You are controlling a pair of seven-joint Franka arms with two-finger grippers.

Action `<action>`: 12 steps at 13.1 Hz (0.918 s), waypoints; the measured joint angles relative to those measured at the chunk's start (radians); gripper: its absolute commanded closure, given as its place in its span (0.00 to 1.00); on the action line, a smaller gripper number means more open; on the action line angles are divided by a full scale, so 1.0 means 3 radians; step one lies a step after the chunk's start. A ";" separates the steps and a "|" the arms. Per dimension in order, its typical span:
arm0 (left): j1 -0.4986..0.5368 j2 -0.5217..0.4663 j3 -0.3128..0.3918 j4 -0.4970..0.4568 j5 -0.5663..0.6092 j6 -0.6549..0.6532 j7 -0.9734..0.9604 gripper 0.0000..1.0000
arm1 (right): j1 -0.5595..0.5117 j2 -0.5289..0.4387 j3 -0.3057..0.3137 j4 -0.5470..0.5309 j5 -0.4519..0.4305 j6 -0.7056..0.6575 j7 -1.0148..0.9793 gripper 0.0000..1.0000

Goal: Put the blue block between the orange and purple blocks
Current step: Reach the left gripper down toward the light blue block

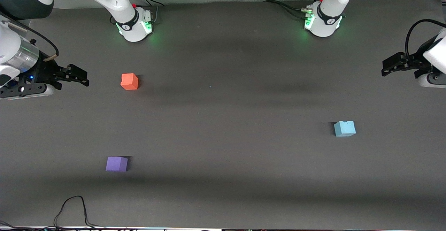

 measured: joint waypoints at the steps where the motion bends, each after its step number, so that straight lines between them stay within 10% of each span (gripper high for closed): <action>1: 0.0000 0.0000 -0.0003 0.0000 -0.0001 -0.0002 0.0000 0.00 | 0.0000 0.0000 0.0000 0.0000 0.0000 0.0000 -0.0001 0.00; 12: 0.0010 0.0113 -0.0013 -0.0412 -0.0001 0.0413 0.0003 0.00 | -0.0002 -0.0007 -0.0068 0.0128 0.0000 -0.0035 -0.0004 0.00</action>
